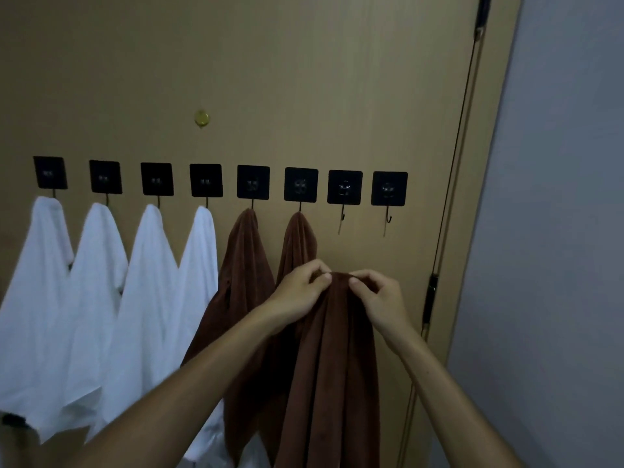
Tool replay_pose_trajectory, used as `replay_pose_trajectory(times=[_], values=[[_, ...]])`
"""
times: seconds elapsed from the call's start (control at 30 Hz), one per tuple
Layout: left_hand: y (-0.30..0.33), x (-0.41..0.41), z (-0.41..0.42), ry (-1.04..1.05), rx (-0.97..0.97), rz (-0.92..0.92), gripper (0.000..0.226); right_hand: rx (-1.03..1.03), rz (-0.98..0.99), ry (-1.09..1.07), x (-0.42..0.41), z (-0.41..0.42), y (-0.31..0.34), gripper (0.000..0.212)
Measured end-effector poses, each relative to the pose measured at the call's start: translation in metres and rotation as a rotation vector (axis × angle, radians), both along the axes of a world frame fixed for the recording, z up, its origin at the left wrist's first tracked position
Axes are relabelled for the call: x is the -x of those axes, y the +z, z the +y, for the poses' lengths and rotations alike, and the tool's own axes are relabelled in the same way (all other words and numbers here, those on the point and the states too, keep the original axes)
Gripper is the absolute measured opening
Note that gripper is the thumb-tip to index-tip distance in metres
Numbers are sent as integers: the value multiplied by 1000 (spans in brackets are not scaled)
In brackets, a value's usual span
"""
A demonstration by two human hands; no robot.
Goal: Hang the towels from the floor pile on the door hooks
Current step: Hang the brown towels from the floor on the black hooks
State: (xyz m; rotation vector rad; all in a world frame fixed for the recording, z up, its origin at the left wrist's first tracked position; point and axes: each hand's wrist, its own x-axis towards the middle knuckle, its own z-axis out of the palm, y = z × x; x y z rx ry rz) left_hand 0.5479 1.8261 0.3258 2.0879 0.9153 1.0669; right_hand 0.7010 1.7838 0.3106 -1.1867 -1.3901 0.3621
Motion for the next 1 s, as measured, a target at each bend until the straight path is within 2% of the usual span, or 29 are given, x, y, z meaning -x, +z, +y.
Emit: replay_pose_trajectory(times=[0.2, 0.33, 0.47, 0.53, 0.6, 0.73, 0.87, 1.0], values=[[50, -20, 43, 148, -296, 32, 12, -110, -90, -78, -10, 41, 50, 9], [85, -33, 66, 179, -352, 6, 10, -123, -180, -170, -14, 67, 87, 5], [106, -49, 84, 260, -378, -5, 16, -111, -300, -339, -17, 102, 113, 20], [99, -54, 89, 300, -376, 68, 18, -78, -358, -402, -18, 111, 109, 26], [80, -56, 91, 299, -364, 115, 15, -63, -361, -398, -16, 114, 91, 22], [42, -59, 82, 253, -246, 28, 24, -77, -299, -364, -12, 107, 45, 26], [21, -57, 75, 397, -483, 50, 37, -164, -344, -434, -5, 99, 35, 33], [-16, -61, 76, 210, -452, 26, 57, -178, -335, -258, 3, 95, 22, 44]])
